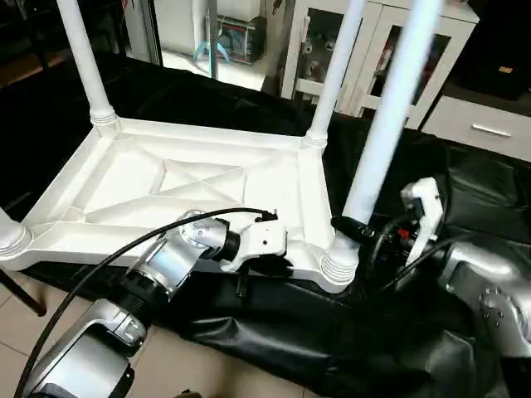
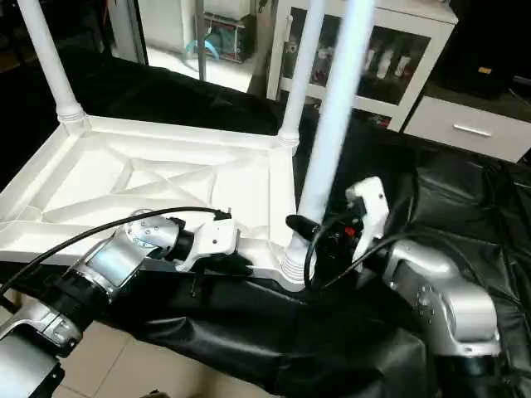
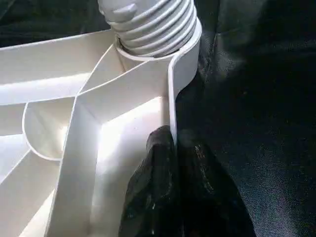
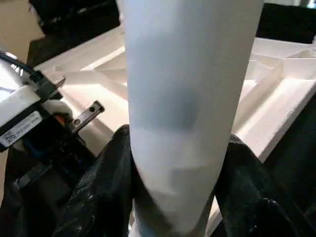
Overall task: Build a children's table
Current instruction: Rotate table base
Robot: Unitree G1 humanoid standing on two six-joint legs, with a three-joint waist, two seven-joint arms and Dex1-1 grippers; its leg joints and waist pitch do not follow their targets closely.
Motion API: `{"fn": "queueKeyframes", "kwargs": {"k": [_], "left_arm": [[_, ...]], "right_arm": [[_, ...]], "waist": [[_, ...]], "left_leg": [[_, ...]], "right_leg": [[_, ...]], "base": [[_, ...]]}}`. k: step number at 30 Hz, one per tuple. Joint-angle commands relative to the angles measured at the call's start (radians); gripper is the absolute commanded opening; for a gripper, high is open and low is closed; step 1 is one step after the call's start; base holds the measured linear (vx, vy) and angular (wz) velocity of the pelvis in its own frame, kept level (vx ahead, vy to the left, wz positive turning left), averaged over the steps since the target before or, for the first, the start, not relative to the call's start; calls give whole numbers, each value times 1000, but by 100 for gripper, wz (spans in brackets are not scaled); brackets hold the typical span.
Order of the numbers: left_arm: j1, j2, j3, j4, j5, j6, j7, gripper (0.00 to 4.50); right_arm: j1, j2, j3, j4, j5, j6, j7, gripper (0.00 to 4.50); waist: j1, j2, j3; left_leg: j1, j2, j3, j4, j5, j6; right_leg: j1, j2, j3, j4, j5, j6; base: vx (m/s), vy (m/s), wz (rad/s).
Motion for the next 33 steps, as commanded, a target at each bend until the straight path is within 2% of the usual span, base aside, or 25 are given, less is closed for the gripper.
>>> {"fn": "queueKeyframes", "kwargs": {"k": [1, 4, 5, 8, 10, 14, 17, 18, 20, 22, 23, 24, 26, 27, 28, 30, 31, 32, 33], "left_arm": [[17, 6, 12, 12, 24, -2, 21, 0], [15, 6, 14, 15, 24, -5, 23, 0], [13, 6, 15, 19, 25, -6, 23, 0], [11, 5, 17, 22, 25, -8, 27, 0], [8, 4, 20, 24, 26, -9, 32, 0], [6, 4, 26, 27, 30, -11, 43, 0], [5, 3, 29, 30, 30, -11, 48, 0], [5, 3, 31, 31, 31, -10, 52, 0], [6, 3, 33, 30, 31, -9, 54, 0], [6, 3, 34, 30, 30, -9, 54, 0], [6, 3, 33, 31, 31, -9, 53, 0], [6, 3, 33, 31, 31, -10, 53, 0], [5, 3, 34, 34, 32, -11, 53, 0], [3, 4, 34, 37, 33, -13, 52, 0], [3, 4, 34, 38, 34, -13, 52, 0], [3, 3, 34, 38, 34, -14, 52, 0], [3, 3, 34, 38, 34, -13, 52, 0], [2, 3, 34, 38, 34, -12, 51, 0], [2, 3, 34, 38, 34, -12, 50, 0]], "right_arm": [[46, 10, -28, 59, -27, -22, -43, 182], [66, 21, -32, 65, -27, -37, -46, 182], [76, 28, -34, 67, -28, -46, -48, 182], [93, 39, -42, 70, -26, -60, -49, 182], [127, 45, -38, 70, -37, -99, -34, 182], [172, 40, -18, 62, -65, -162, -7, 182], [194, 47, -18, 64, -70, -198, 4, 182], [210, 57, -19, 63, -75, -234, 11, 182], [221, 62, -17, 61, -76, -251, 18, 182], [231, 60, -6, 60, -82, -265, 24, 182], [242, 44, 23, 60, -106, -273, 28, 182], [242, 43, 24, 60, -107, -273, 28, 182], [245, 25, 50, 60, -126, -268, 28, 182], [245, -11, 98, 51, -154, -229, 39, 182], [246, -27, 118, 49, -169, -215, 44, 182], [247, -39, 135, 48, -182, -205, 49, 182], [248, -51, 150, 49, -193, -196, 56, 182], [246, -76, 178, 47, -212, -180, 72, 182], [244, -81, 184, 47, -212, -173, 76, 182]], "waist": [[-2, 7, -55], [-4, 7, -54], [-5, 12, -54], [-3, 11, -54], [-2, 11, -52], [-5, 5, -46], [-5, 6, -45], [-5, 6, -45], [-7, 5, -44], [-6, 7, -47], [-6, 7, -47], [-7, 7, -45], [-7, 9, -43], [-7, 7, -41], [-8, 6, -39], [-8, 6, -34], [-8, 6, -34], [-13, 3, -29], [-18, 6, -31]], "left_leg": [[8, 61, -34, -84, -288, -6], [7, 62, -37, -88, -301, -6], [9, 62, -37, -88, -309, -10], [9, 62, -37, -89, -315, -9], [8, 62, -38, -90, -322, -8], [8, 60, -41, -92, -348, 2], [10, 61, -43, -92, -362, 3], [10, 61, -44, -93, -367, 3], [9, 63, -46, -96, -369, 4], [8, 65, -46, -100, -349, 7], [6, 66, -45, -102, -341, 8], [7, 66, -44, -103, -345, 8], [11, 65, -43, -103, -360, 7], [10, 65, -44, -104, -363, 7], [10, 64, -44, -104, -368, 7], [19, 60, -44, -100, -396, 9], [19, 60, -44, -100, -396, 9], [23, 58, -53, -104, -434, 1], [34, 59, -56, -102, -461, -8]], "right_leg": [[35, -85, 62, -107, -427, -115], [35, -84, 60, -110, -455, -101], [34, -83, 60, -113, -455, -100], [33, -84, 61, -113, -452, -101], [32, -85, 60, -115, -463, -96], [29, -86, 58, -127, -554, -61], [26, -88, 56, -132, -591, -46], [26, -90, 55, -134, -597, -43], [27, -89, 53, -135, -590, -44], [32, -89, 53, -132, -546, -54], [32, -88, 54, -131, -517, -63], [31, -87, 55, -131, -510, -69], [29, -88, 56, -133, -531, -70], [31, -87, 55, -134, -541, -65], [31, -86, 55, -136, -557, -59], [27, -93, 53, -151, -648, -31], [27, -93, 53, -151, -648, -31], [30, -94, 39, -164, -744, 5], [29, -96, 31, -177, -767, 13]], "base": [[0, 0, 0], [0, 0, 0], [0, 0, 0], [0, 0, 0], [0, 0, 0], [0, 0, 0], [0, 0, 0], [0, 0, 0], [0, 0, 0], [0, 0, 0], [0, 0, 0], [0, 0, 0], [0, 0, 0], [0, 0, 0], [0, 0, 0], [0, 0, 0], [0, 0, 0], [0, 0, 0], [0, 0, 0]]}}
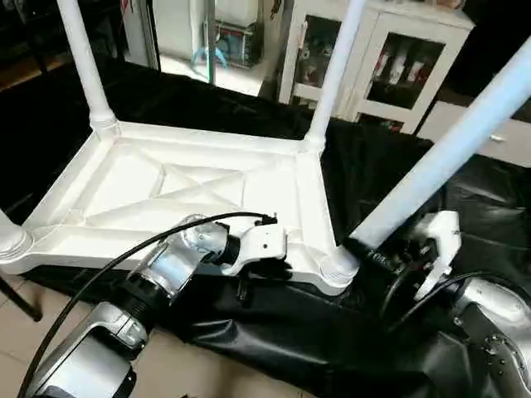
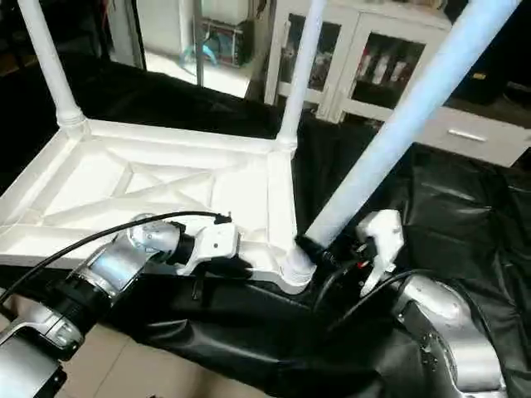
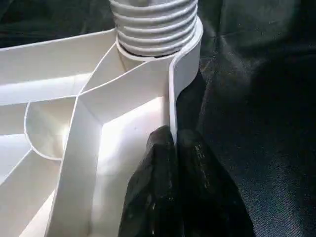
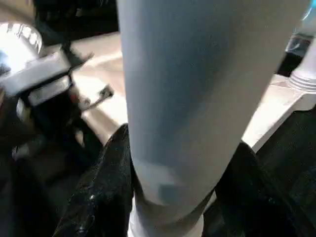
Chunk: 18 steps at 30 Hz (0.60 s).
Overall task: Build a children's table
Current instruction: Rotate table base
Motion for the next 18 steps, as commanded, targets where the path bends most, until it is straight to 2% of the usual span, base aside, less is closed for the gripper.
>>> {"fn": "queueKeyframes", "kwargs": {"k": [1, 2, 3, 4, 5, 6, 7, 9, 12, 13, 15, 17, 18], "left_arm": [[-10, 13, 32, 7, 19, 1, 33, 0], [-10, 13, 32, 6, 19, 2, 32, 0], [-10, 13, 32, 6, 19, 2, 32, 0], [-7, 15, 32, 3, 18, 3, 30, 0], [-5, 16, 32, 0, 17, 4, 27, 0], [-1, 18, 31, -6, 16, 6, 22, 0], [-1, 18, 31, -6, 16, 6, 22, 0], [1, 19, 31, -9, 15, 8, 18, 0], [7, 22, 28, -21, 10, 13, -1, 0], [7, 22, 28, -21, 10, 13, -1, 0], [10, 23, 27, -25, 11, 13, -2, 0], [11, 23, 27, -28, 11, 13, -4, 0], [11, 23, 27, -28, 11, 13, -4, 0]], "right_arm": [[58, -22, 99, 107, -93, 127, 18, 182], [54, -26, 102, 105, -89, 140, 18, 182], [54, -26, 102, 105, -89, 140, 18, 182], [42, -30, 104, 102, -81, 159, 17, 182], [26, -36, 106, 100, -71, 180, 17, 182], [-15, -49, 109, 98, -40, 225, 15, 182], [-15, -49, 109, 98, -40, 225, 15, 182], [-40, -45, 97, 100, -16, 260, 12, 182], [-118, -40, 65, 129, 8, 314, 6, 182], [-118, -40, 65, 129, 8, 314, 6, 182], [-154, -33, 42, 132, 36, 336, 4, 181], [-216, -31, 13, 139, 65, 354, -1, 181], [-216, -31, 13, 139, 65, 354, -1, 181]], "waist": [[-8, 15, -24], [-13, 17, -23], [-26, 14, -25], [-26, 14, -25], [-28, 14, -24], [-31, 10, -24], [-32, 9, -24], [-32, 11, -27], [-39, 7, -25], [-41, 7, -26], [-39, 6, -26], [-43, 7, -25], [-43, 7, -27]], "left_leg": [[20, 63, -49, -79, -472, -11], [17, 67, -55, -85, -489, -15], [1, 72, -67, -98, -518, -22], [1, 72, -67, -98, -518, -22], [11, 70, -66, -95, -531, -27], [10, 69, -66, -95, -525, -25], [8, 68, -66, -96, -523, -24], [9, 70, -64, -95, -516, -23], [5, 67, -66, -94, -516, -24], [4, 68, -67, -94, -513, -25], [9, 67, -63, -90, -507, -24], [5, 68, -65, -92, -504, -24], [1, 70, -65, -92, -489, -27]], "right_leg": [[4, -98, 47, -138, -735, -9], [8, -95, 42, -134, -699, -20], [28, -95, 36, -126, -631, -27], [28, -95, 36, -126, -631, -27], [18, -97, 41, -127, -623, -44], [18, -97, 43, -125, -622, -52], [20, -96, 44, -124, -622, -53], [15, -99, 49, -123, -609, -59], [17, -100, 44, -124, -636, -57], [17, -101, 44, -124, -636, -58], [10, -102, 47, -127, -639, -59], [14, -100, 43, -123, -628, -66], [17, -102, 46, -120, -605, -72]], "base": [[0, 0, 0], [0, 0, 0], [0, 0, 0], [0, 0, 0], [0, 0, 0], [0, 0, 0], [0, 0, 0], [0, 0, 0], [0, 0, 0], [0, 0, 0], [0, 0, 0], [0, 0, 0], [0, 0, 0]]}}
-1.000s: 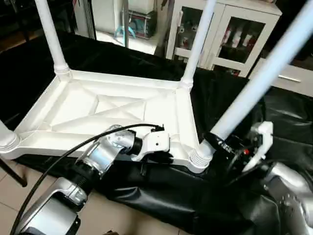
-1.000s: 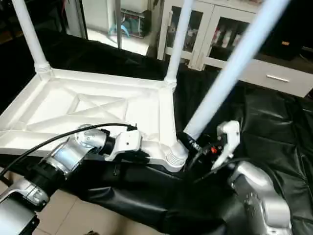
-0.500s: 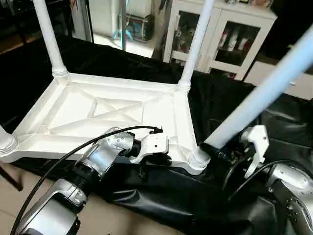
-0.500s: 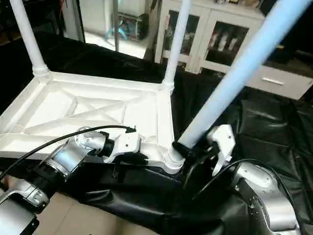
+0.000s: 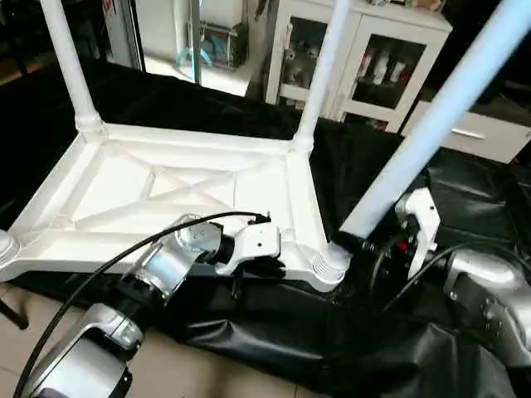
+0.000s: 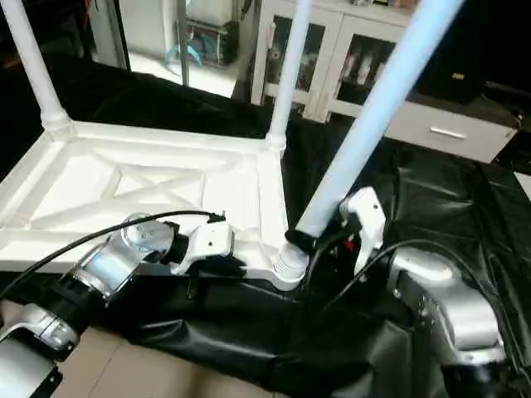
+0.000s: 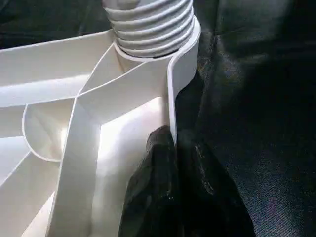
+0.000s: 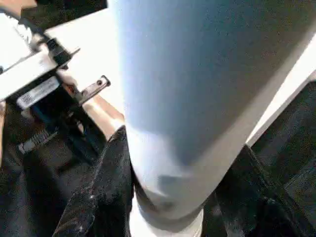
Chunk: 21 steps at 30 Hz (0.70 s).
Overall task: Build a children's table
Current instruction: Rotate table base
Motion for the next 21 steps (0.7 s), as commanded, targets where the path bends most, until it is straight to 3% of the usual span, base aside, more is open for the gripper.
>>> {"fn": "queueKeyframes", "kwargs": {"k": [1, 4, 6, 8, 11, 12, 13, 14, 15, 16, 18, 21], "left_arm": [[5, 4, 1, -10, 9, 0, 1, 0], [10, 5, -1, -17, 10, 0, -2, 0], [10, 4, 1, -21, 13, 2, -3, 0], [10, 5, 1, -22, 14, 3, -3, 0], [13, 6, 3, -28, 16, 5, -3, 0], [14, 7, 4, -30, 16, 6, -3, 0], [16, 7, 5, -34, 15, 8, -2, 0], [16, 7, 5, -34, 15, 8, -2, 0], [17, 8, 5, -37, 16, 9, 0, 0], [18, 8, 5, -38, 16, 9, 1, 0], [23, 8, 8, -45, 17, 11, 6, 0], [29, 9, 13, -58, 14, 17, 8, 0]], "right_arm": [[-11, -8, 11, 47, -10, 48, -6, 181], [-62, -30, 22, 39, -10, 56, 30, 181], [-90, -66, 53, 3, -13, 52, 92, 181], [-105, -78, 61, -31, 0, 56, 118, 181], [-121, -101, 78, -88, 1, 48, 148, 181], [-120, -109, 86, -100, -4, 44, 159, 181], [-116, -117, 94, -116, -12, 38, 168, 181], [-116, -117, 94, -117, -13, 38, 168, 181], [-114, -119, 96, -123, -19, 30, 168, 181], [-113, -118, 96, -127, -20, 27, 167, 181], [-105, -107, 90, -142, -25, 1, 157, 181], [-89, -88, 70, -168, -11, -9, 138, 181]], "waist": [[1, 6, -34], [5, 6, -35], [11, 3, -40], [19, 2, -44], [29, -6, -45], [33, -4, -44], [34, -3, -46], [36, -3, -53], [37, -2, -55], [41, -3, -60], [43, -9, -59], [47, -7, -54]], "left_leg": [[6, 75, -47, -88, -475, -25], [2, 75, -40, -86, -422, -15], [-6, 76, -32, -83, -336, -1], [-5, 77, -22, -79, -264, 15], [-7, 73, -13, -73, -230, 34], [-5, 73, -11, -70, -228, 39], [-8, 74, -13, -71, -212, 40], [-13, 74, -13, -69, -165, 46], [-11, 75, -12, -68, -143, 50], [-13, 74, -9, -61, -80, 68], [-20, 71, -6, -58, -50, 86], [-18, 70, -3, -60, -102, 81]], "right_leg": [[9, -101, 61, -98, -588, -79], [10, -102, 68, -89, -549, -103], [14, -98, 76, -75, -455, -129], [13, -96, 81, -63, -363, -156], [11, -91, 84, -57, -360, -160], [8, -91, 88, -54, -368, -158], [13, -92, 88, -50, -355, -160], [19, -90, 87, -40, -294, -165], [17, -88, 87, -37, -256, -173], [19, -84, 87, -20, -139, -208], [20, -81, 88, -12, -82, -225], [18, -83, 91, -20, -159, -212]], "base": [[0, 0, 0], [0, 0, 0], [0, 0, 0], [0, 0, 0], [0, 0, 0], [0, 0, 0], [0, 0, 0], [0, 0, 0], [0, 0, 0], [0, 0, 0], [0, 0, 0], [0, 0, 0]]}}
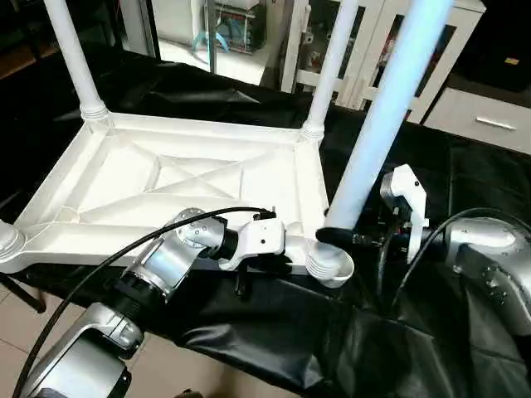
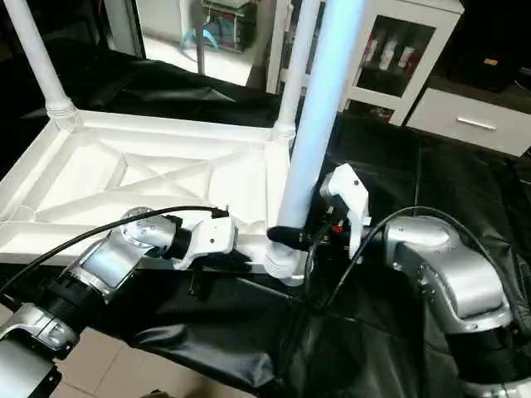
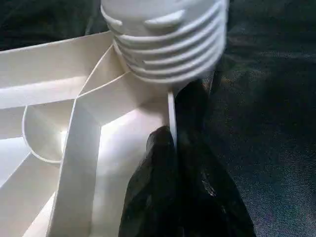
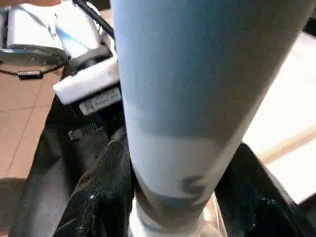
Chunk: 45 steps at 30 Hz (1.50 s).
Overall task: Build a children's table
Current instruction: Rotate table base
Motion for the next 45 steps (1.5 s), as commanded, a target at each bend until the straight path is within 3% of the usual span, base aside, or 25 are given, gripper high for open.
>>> {"fn": "queueKeyframes", "kwargs": {"k": [1, 2, 3, 4, 5, 6, 7, 11, 12, 16, 23, 27, 29, 36, 38, 40, 41, 45], "left_arm": [[26, 10, 6, 10, 13, 11, 18, 0], [27, 10, 6, 8, 12, 11, 18, 0], [30, 11, 8, 1, 11, 14, 19, 0], [37, 11, 12, -17, 5, 20, 19, 0], [40, 12, 14, -25, 3, 23, 18, 0], [43, 12, 15, -34, 0, 28, 17, 0], [45, 13, 16, -38, -1, 30, 16, 0], [52, 14, 14, -48, -1, 33, 10, 0], [51, 14, 13, -48, -1, 33, 9, 0], [48, 13, 13, -49, 2, 35, 7, 0], [52, 20, 14, -62, 6, 45, 6, 0], [53, 20, 14, -61, 6, 43, 6, 0], [50, 18, 14, -59, 6, 43, 5, 0], [44, 15, 11, -53, 8, 42, 0, 0], [45, 14, 11, -54, 9, 42, 0, 0], [45, 14, 11, -55, 8, 43, 0, 0], [47, 14, 10, -58, 8, 45, 1, 0], [51, 15, 10, -63, 9, 48, 3, 0]], "right_arm": [[8, -6, -29, -34, -4, -28, -15, 181], [11, -8, -28, -36, -13, -38, -18, 181], [18, -11, -30, -39, -34, -61, -27, 181], [30, -11, -35, -44, -62, -103, -40, 181], [34, -10, -39, -45, -70, -116, -44, 181], [39, -12, -41, -49, -80, -133, -46, 181], [46, -17, -38, -53, -88, -144, -45, 181], [71, -37, -22, -60, -123, -178, -45, 181], [74, -35, -23, -59, -122, -177, -48, 181], [91, -61, 4, -54, -140, -181, -25, 181], [105, -71, 16, -53, -146, -177, -5, 181], [109, -62, 23, -37, -157, -192, -10, 181], [105, -23, 7, -16, -124, -170, -32, 181], [62, 33, 8, 61, -101, -149, -41, 181], [54, 40, 6, 72, -93, -139, -39, 181], [53, 38, 9, 84, -96, -137, -34, 181], [54, 39, 12, 106, -104, -140, -29, 181], [58, 44, 18, 138, -121, -155, -23, 181]], "waist": [[1, -8, -56], [2, -10, -55], [3, 0, -53], [2, 0, -53], [1, -4, -54], [0, 1, -55], [0, 0, -56], [-1, -1, -59], [-1, 2, -58], [-2, -4, -57], [0, -3, -59], [-1, -4, -59], [-1, -3, -59], [-8, 2, -61], [-11, -4, -64], [-12, -2, -64], [-13, -8, -65], [-12, -7, -65]], "left_leg": [[2, 68, -23, -62, -140, 65], [1, 67, -24, -64, -159, 53], [3, 68, -25, -66, -180, 39], [3, 69, -26, -66, -185, 31], [4, 69, -26, -67, -190, 22], [4, 68, -26, -67, -188, 22], [4, 68, -25, -66, -184, 24], [2, 67, -22, -62, -137, 47], [3, 66, -22, -61, -133, 53], [4, 67, -21, -61, -150, 60], [4, 67, -21, -58, -138, 68], [4, 67, -21, -58, -126, 74], [4, 67, -21, -57, -130, 75], [6, 67, -21, -57, -151, 57], [4, 66, -22, -56, -145, 57], [3, 66, -22, -55, -140, 59], [3, 66, -21, -54, -138, 60], [3, 66, -22, -54, -149, 55]], "right_leg": [[51, -84, 69, -70, -229, -177], [52, -84, 68, -74, -286, -156], [48, -85, 68, -80, -337, -137], [47, -83, 69, -81, -342, -133], [47, -82, 70, -80, -335, -126], [47, -81, 70, -78, -325, -128], [47, -80, 71, -78, -310, -130], [51, -76, 71, -64, -198, -165], [51, -76, 71, -64, -190, -171], [51, -76, 70, -68, -214, -175], [52, -77, 71, -66, -212, -173], [53, -75, 71, -62, -184, -184], [52, -77, 71, -63, -194, -186], [52, -76, 69, -65, -210, -190], [54, -75, 69, -62, -198, -192], [54, -76, 70, -61, -193, -194], [55, -76, 69, -61, -194, -193], [53, -77, 69, -64, -228, -182]], "base": [[0, 0, 0], [0, 0, 0], [0, 0, 0], [0, 0, 0], [0, 0, 0], [0, 0, 0], [0, 0, 0], [0, 0, 0], [0, 0, 0], [0, 0, 0], [0, 0, 0], [0, 0, 0], [0, 0, 0], [0, 0, 0], [0, 0, 0], [0, 0, 0], [0, 0, 0], [0, 0, 0]]}}
